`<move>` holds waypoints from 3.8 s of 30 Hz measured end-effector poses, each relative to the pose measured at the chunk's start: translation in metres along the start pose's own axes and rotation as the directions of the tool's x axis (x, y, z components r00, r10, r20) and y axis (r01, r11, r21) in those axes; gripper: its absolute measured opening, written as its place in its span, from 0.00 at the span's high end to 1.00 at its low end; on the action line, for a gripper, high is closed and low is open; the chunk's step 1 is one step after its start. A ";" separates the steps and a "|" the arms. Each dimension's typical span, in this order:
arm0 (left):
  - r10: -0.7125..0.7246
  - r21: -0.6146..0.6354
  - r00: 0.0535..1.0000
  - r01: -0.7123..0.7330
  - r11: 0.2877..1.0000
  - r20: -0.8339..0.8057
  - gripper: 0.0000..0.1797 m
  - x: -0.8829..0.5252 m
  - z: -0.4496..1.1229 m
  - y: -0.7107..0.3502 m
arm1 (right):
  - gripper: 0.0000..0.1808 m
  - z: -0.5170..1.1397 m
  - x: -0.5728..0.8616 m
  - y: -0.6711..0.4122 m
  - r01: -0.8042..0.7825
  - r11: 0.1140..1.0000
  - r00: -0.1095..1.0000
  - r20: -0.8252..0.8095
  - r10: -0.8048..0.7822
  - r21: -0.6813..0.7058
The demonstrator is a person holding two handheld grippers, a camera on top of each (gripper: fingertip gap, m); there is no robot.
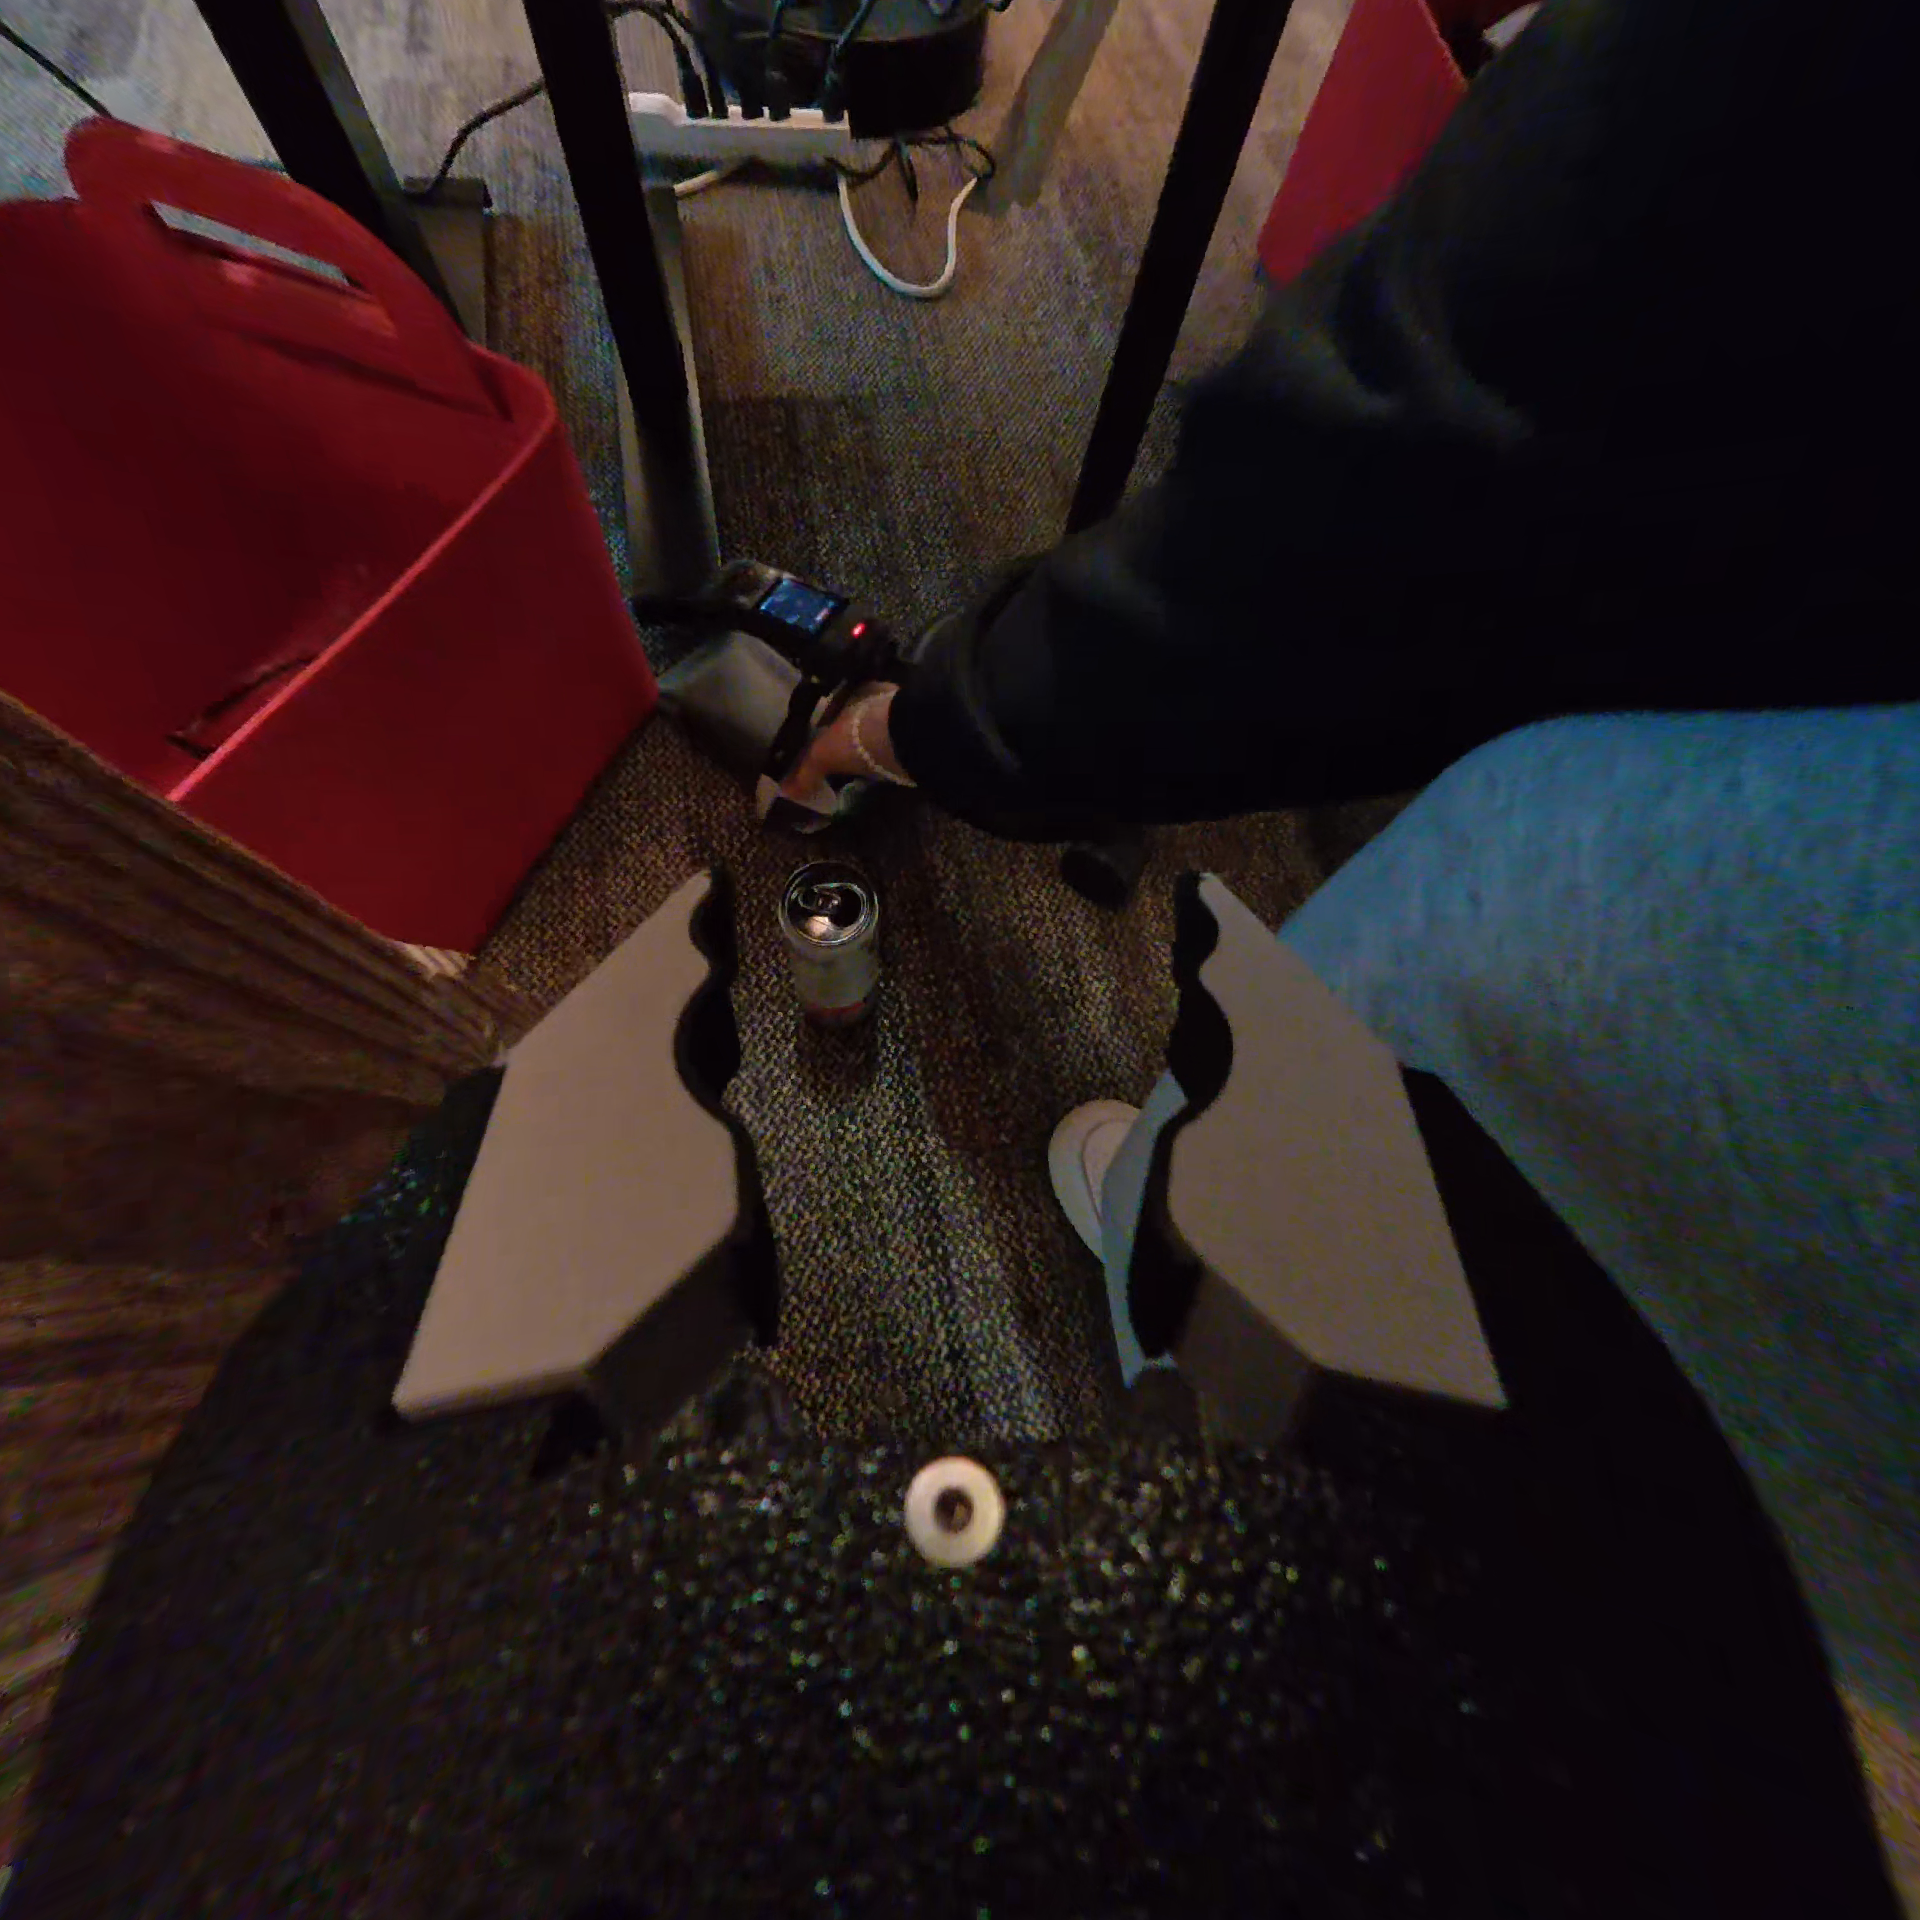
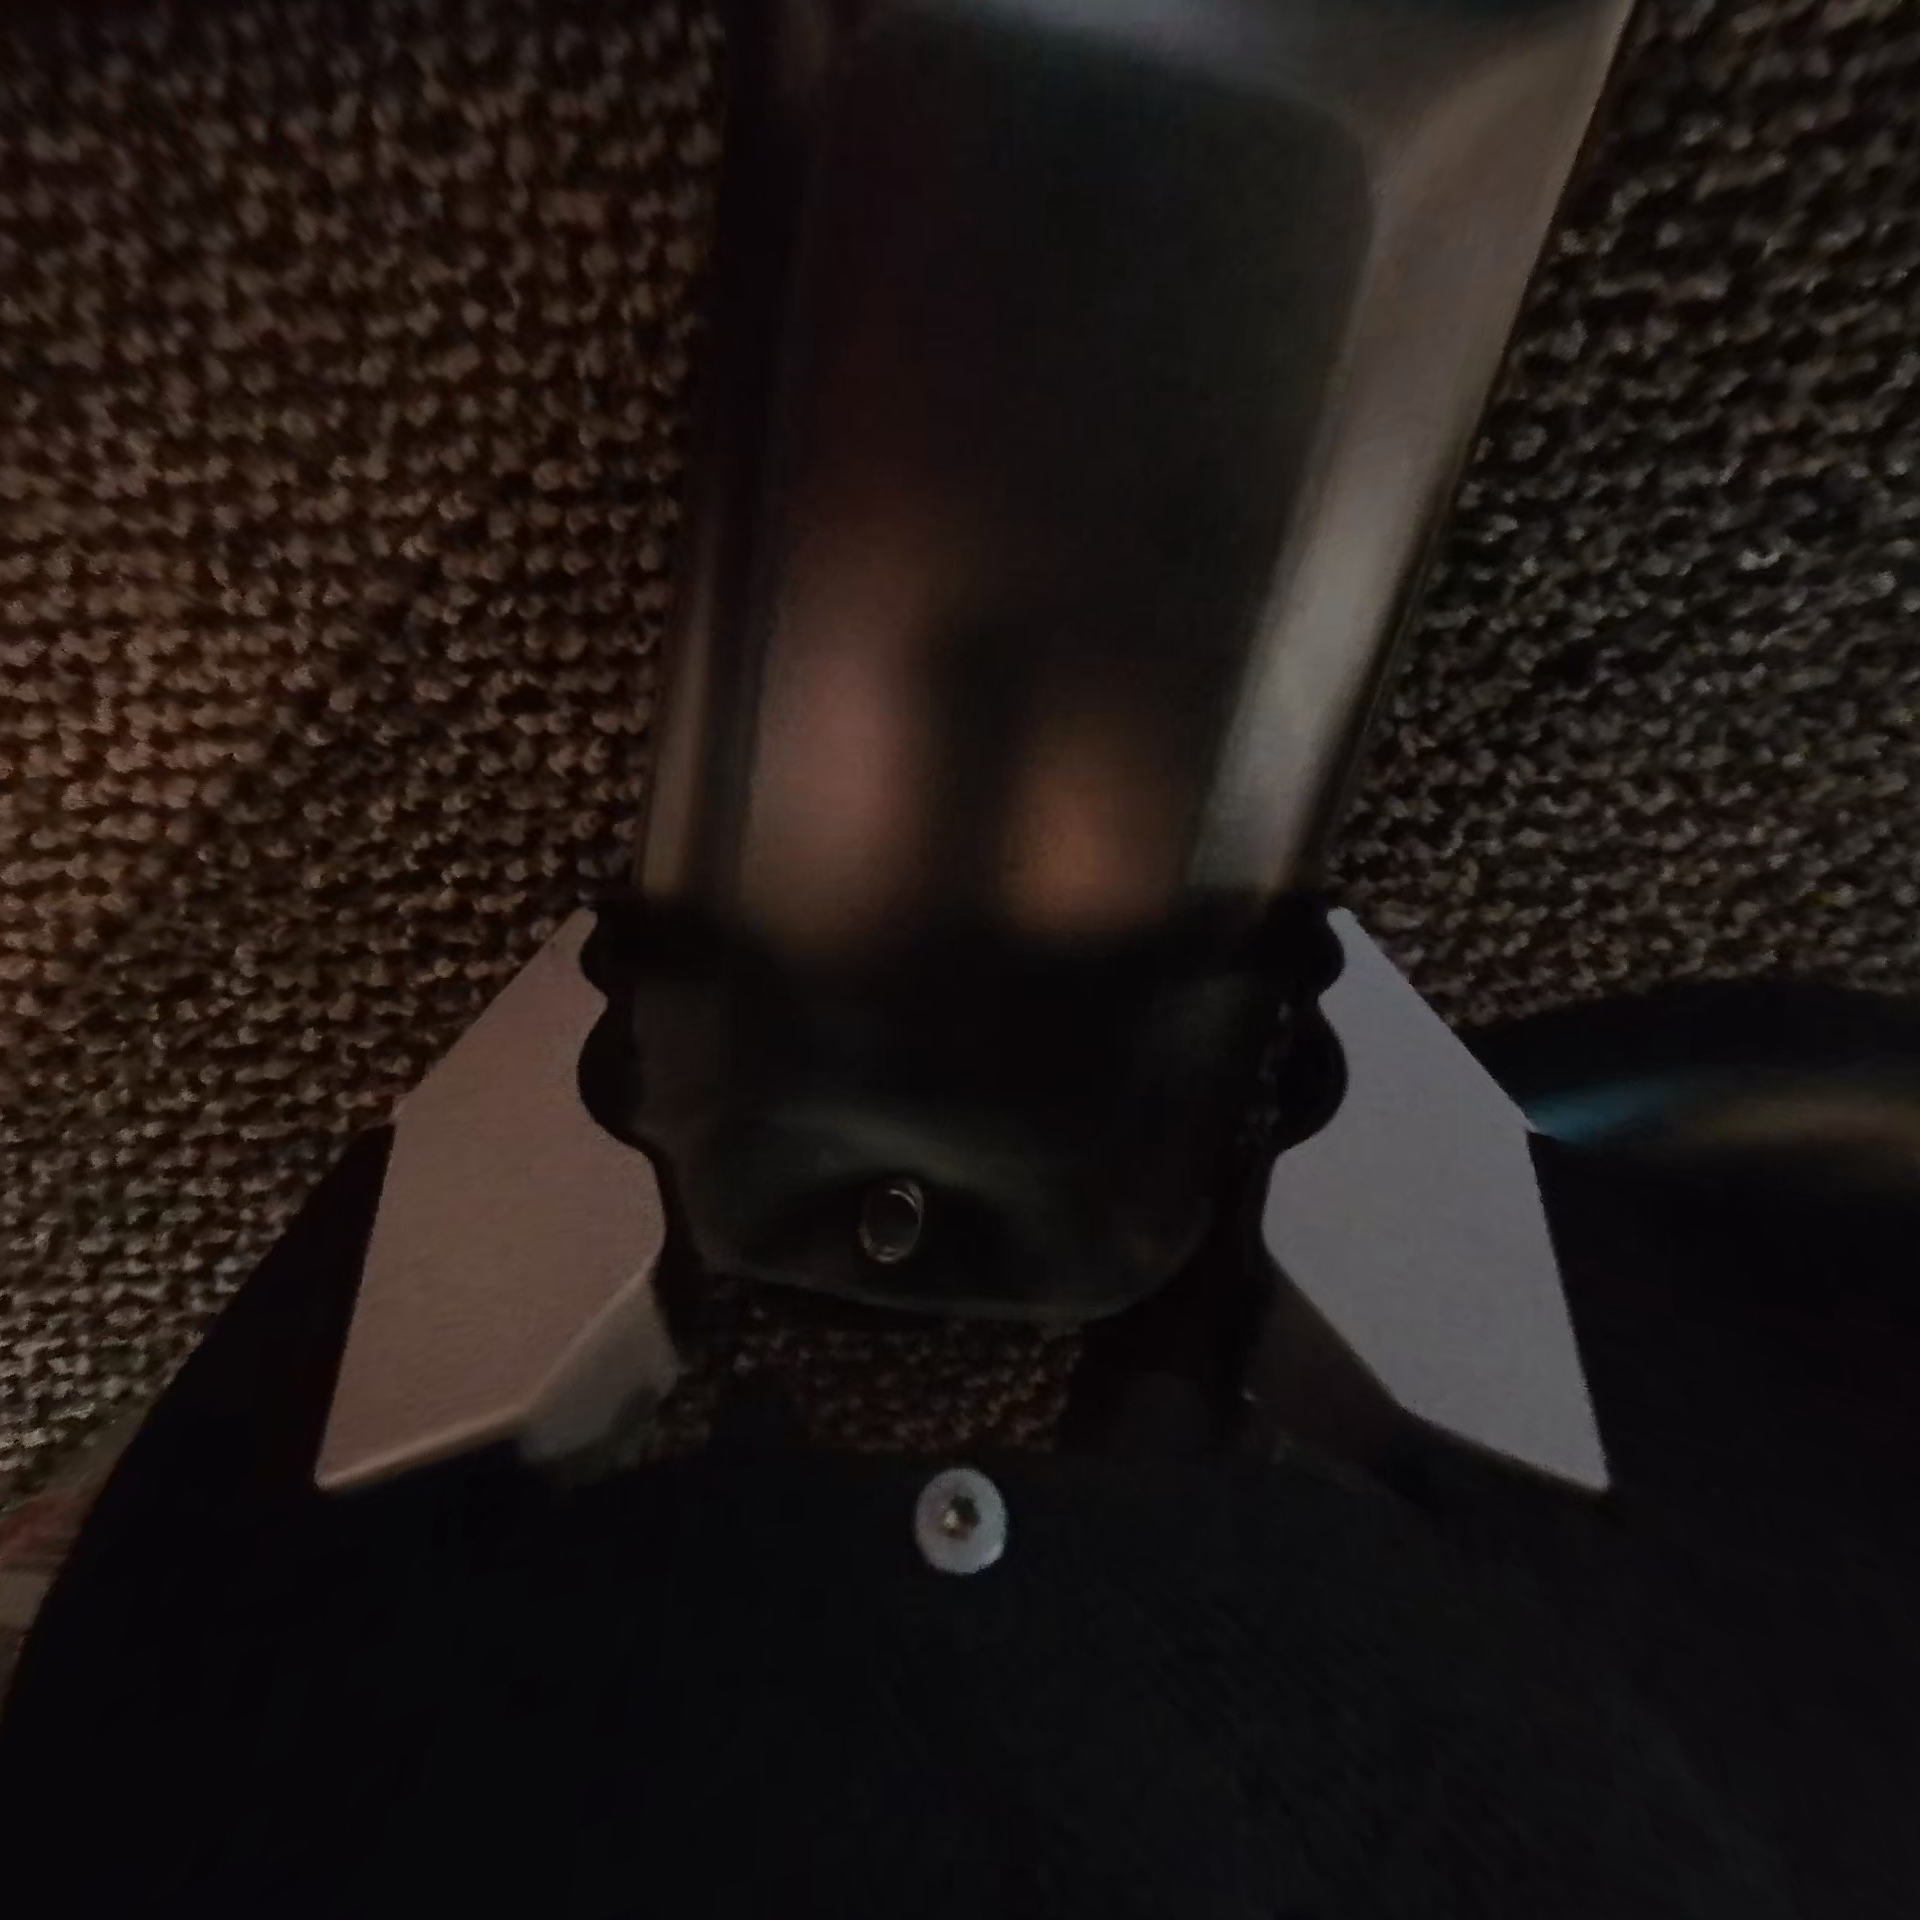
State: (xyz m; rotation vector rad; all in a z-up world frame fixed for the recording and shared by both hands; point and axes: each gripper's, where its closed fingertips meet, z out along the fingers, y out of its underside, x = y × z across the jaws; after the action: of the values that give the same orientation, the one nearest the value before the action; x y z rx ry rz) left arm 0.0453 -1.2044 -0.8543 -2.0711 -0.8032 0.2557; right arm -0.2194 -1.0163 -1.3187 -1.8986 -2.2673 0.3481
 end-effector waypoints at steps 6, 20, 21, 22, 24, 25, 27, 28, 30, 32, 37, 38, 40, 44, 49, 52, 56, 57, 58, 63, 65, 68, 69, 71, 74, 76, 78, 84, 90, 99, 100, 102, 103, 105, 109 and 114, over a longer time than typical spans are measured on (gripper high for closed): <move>-0.106 -0.002 0.994 0.106 0.994 -0.032 0.54 -0.009 0.004 -0.002 | 0.48 -0.014 0.008 0.004 -0.097 0.995 0.990 0.103 0.096 0.005; -0.052 0.044 0.996 0.055 0.998 -0.068 0.56 0.001 -0.021 -0.049 | 0.51 -0.210 -0.040 -0.056 -0.747 0.625 0.545 0.749 0.378 0.228; -0.028 0.056 0.997 0.032 0.998 -0.068 0.56 0.003 -0.026 -0.059 | 0.52 -0.237 -0.045 -0.063 -0.772 0.594 0.502 0.791 0.350 0.227; -0.004 0.074 0.998 0.009 0.997 -0.068 0.56 0.005 -0.031 -0.069 | 0.52 -0.264 -0.052 -0.069 -0.787 0.572 0.472 0.822 0.320 0.230; 0.043 0.108 0.997 -0.036 0.993 -0.059 0.57 0.006 -0.041 -0.090 | 0.52 -0.320 -0.066 -0.078 -0.823 0.524 0.399 0.881 0.254 0.222; 0.067 0.119 0.996 -0.060 0.991 -0.054 0.57 0.006 -0.045 -0.101 | 0.52 -0.348 -0.075 -0.081 -0.833 0.508 0.371 0.902 0.220 0.219; 0.120 0.140 0.992 -0.113 0.984 -0.038 0.56 0.005 -0.056 -0.126 | 0.52 -0.406 -0.092 -0.085 -0.839 0.491 0.346 0.927 0.148 0.234; 0.148 0.155 0.989 -0.143 0.978 -0.021 0.56 0.003 -0.062 -0.140 | 0.52 -0.438 -0.100 -0.088 -0.851 0.473 0.312 0.944 0.104 0.229; 0.196 0.185 0.981 -0.195 0.963 0.017 0.56 -0.004 -0.072 -0.168 | 0.52 -0.504 -0.119 -0.091 -0.872 0.435 0.260 0.965 0.019 0.226; 0.218 0.206 0.975 -0.223 0.953 0.047 0.55 -0.011 -0.083 -0.197 | 0.52 -0.571 -0.137 -0.090 -0.884 0.410 0.219 0.974 -0.067 0.226; 0.189 0.314 0.979 -0.158 0.936 -0.071 0.50 0.002 -0.133 -0.300 | 0.52 -0.743 -0.162 -0.078 -0.910 0.319 0.203 0.955 -0.215 0.265; 0.200 0.338 0.974 -0.154 0.928 -0.107 0.50 0.011 -0.146 -0.321 | 0.52 -0.779 -0.161 -0.074 -0.913 0.285 0.225 0.943 -0.246 0.293; 0.236 0.397 0.954 -0.149 0.906 -0.182 0.50 0.032 -0.173 -0.362 | 0.52 -0.846 -0.148 -0.067 -0.919 0.186 0.296 0.919 -0.261 0.349; 0.274 0.454 0.924 -0.131 0.882 -0.265 0.51 0.062 -0.214 -0.422 | 0.52 -0.964 -0.091 -0.039 -0.899 -0.106 0.437 0.872 -0.221 0.424; 0.363 0.504 0.879 -0.172 0.846 -0.308 0.52 0.091 -0.244 -0.467 | 0.52 -1.125 -0.021 -0.043 -0.728 -0.382 0.671 0.706 -0.226 0.569; 0.407 0.520 0.849 -0.193 0.832 -0.336 0.52 0.106 -0.255 -0.486 | 0.52 -1.209 0.020 -0.046 -0.626 -0.521 0.732 0.667 -0.137 0.580; 0.449 0.546 0.819 -0.206 0.812 -0.357 0.52 0.121 -0.267 -0.508 | 0.52 -1.301 0.067 -0.025 -0.521 -0.597 0.753 0.658 0.015 0.610; 0.450 0.553 0.815 -0.199 0.809 -0.366 0.52 0.123 -0.270 -0.512 | 0.52 -1.315 0.080 -0.020 -0.492 -0.584 0.758 0.648 0.078 0.646; 0.451 0.561 0.811 -0.190 0.806 -0.374 0.52 0.125 -0.273 -0.515 | 0.53 -1.328 0.097 -0.014 -0.457 -0.561 0.757 0.633 0.161 0.690; 0.420 0.578 0.821 -0.138 0.804 -0.387 0.52 0.130 -0.276 -0.519 | 0.53 -1.356 0.201 0.005 -0.446 -0.477 0.713 0.622 0.322 0.758; 0.392 0.571 0.832 -0.114 0.813 -0.393 0.52 0.130 -0.273 -0.518 | 0.53 -1.350 0.243 0.006 -0.487 -0.450 0.702 0.642 0.308 0.748; 0.369 0.555 0.853 -0.115 0.824 -0.370 0.52 0.126 -0.262 -0.516 | 0.53 -1.303 0.312 0.010 -0.493 -0.301 0.705 0.578 0.411 0.816; 0.366 0.552 0.863 -0.126 0.824 -0.349 0.52 0.122 -0.257 -0.516 | 0.53 -1.281 0.334 0.013 -0.517 -0.264 0.685 0.579 0.442 0.814; 0.377 0.537 0.872 -0.166 0.827 -0.312 0.52 0.115 -0.246 -0.516 | 0.53 -1.231 0.371 0.019 -0.571 -0.194 0.652 0.584 0.484 0.798; 0.377 0.479 0.890 -0.221 0.850 -0.257 0.51 0.104 -0.225 -0.517 | 0.53 -1.160 0.414 0.024 -0.624 -0.148 0.618 0.601 0.507 0.767; 0.362 0.442 0.903 -0.235 0.866 -0.230 0.50 0.097 -0.212 -0.520 | 0.53 -1.110 0.437 0.026 -0.654 -0.109 0.601 0.602 0.526 0.749; 0.348 0.407 0.913 -0.241 0.881 -0.213 0.50 0.092 -0.199 -0.519 | 0.53 -1.058 0.452 0.028 -0.694 -0.062 0.573 0.603 0.555 0.717; 0.279 0.288 0.938 -0.214 0.933 -0.205 0.50 0.089 -0.165 -0.501 | 0.53 -0.919 0.470 0.044 -0.787 0.107 0.515 0.552 0.656 0.608; 0.229 0.218 0.949 -0.182 0.959 -0.217 0.52 0.095 -0.149 -0.480 | 0.61 -0.822 0.464 0.066 -0.709 0.526 0.664 0.194 0.722 0.470; 0.224 0.169 0.942 -0.185 0.968 -0.250 0.51 0.106 -0.135 -0.462 | 0.83 -0.817 0.478 0.046 -0.411 0.809 0.840 -0.170 0.515 0.420; 0.227 0.176 0.940 -0.186 0.967 -0.254 0.51 0.108 -0.135 -0.463 | 0.84 -0.816 0.478 0.045 -0.382 0.829 0.847 -0.203 0.491 0.408; 0.228 0.182 0.939 -0.184 0.966 -0.259 0.51 0.110 -0.134 -0.464 | 0.84 -0.817 0.477 0.043 -0.347 0.849 0.849 -0.251 0.465 0.399; 0.230 0.185 0.938 -0.186 0.965 -0.259 0.51 0.110 -0.135 -0.464 | 0.83 -0.817 0.477 0.043 -0.344 0.853 0.846 -0.264 0.463 0.392; 0.236 0.202 0.937 -0.187 0.961 -0.258 0.51 0.111 -0.138 -0.467 | 0.81 -0.822 0.477 0.041 -0.345 0.843 0.835 -0.276 0.477 0.412; 0.250 0.236 0.936 -0.192 0.953 -0.247 0.51 0.108 -0.150 -0.472 | 0.76 -0.897 0.498 0.027 -0.336 0.631 0.650 -0.313 0.693 0.699; 0.303 0.309 0.927 -0.228 0.923 -0.222 0.51 0.101 -0.179 -0.480 | 0.65 -1.102 0.507 0.016 -0.108 0.263 0.405 -0.199 0.892 0.959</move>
State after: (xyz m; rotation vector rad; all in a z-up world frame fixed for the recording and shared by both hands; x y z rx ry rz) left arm -0.0101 -1.0635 -0.3545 -1.8903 -0.2975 0.2188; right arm 0.0049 -0.4347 -0.2777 -1.6491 -0.4512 0.5045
